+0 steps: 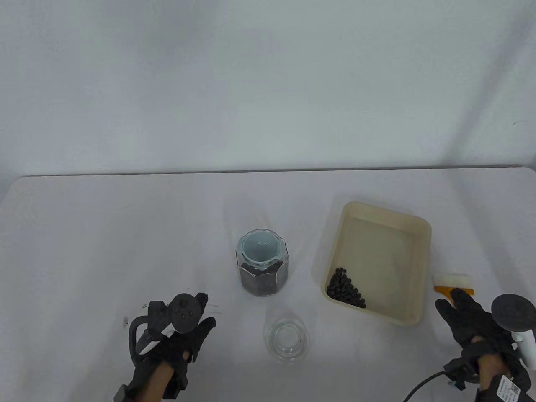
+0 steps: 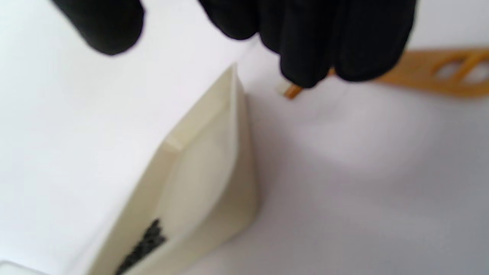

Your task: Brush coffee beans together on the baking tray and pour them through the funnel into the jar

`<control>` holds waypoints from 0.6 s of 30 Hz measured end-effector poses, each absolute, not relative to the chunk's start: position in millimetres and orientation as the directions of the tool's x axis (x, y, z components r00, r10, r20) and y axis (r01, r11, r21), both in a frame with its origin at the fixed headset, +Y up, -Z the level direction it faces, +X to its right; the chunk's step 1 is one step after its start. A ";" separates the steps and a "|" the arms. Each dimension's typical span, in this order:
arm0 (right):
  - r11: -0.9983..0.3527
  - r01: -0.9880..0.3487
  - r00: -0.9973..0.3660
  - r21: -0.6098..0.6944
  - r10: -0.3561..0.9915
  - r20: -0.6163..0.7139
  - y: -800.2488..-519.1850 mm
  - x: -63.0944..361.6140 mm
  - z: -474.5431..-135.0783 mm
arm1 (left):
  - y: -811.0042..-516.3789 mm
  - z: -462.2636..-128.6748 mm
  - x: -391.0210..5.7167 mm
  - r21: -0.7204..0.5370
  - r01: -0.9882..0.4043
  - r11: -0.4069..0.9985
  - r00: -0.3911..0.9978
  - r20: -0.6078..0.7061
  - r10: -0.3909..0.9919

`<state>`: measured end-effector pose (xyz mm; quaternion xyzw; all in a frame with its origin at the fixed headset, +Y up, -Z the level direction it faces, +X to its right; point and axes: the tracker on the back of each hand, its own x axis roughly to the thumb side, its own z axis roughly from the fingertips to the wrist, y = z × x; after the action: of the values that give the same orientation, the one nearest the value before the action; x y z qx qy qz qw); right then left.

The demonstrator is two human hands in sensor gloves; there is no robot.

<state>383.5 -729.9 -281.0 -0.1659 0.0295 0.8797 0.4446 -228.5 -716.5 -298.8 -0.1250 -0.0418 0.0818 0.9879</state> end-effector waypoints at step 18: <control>-0.854 -0.511 -0.700 0.097 0.348 -0.623 -754.7 323.6 -321.4 | -716.8 -299.0 -228.7 -0.256 -0.150 0.955 0.983 0.067 0.173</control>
<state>323.6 -754.7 -321.4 -0.3074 0.1327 0.9124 0.2354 -228.7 -716.8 -299.0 -0.1261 -0.0442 0.0817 0.9877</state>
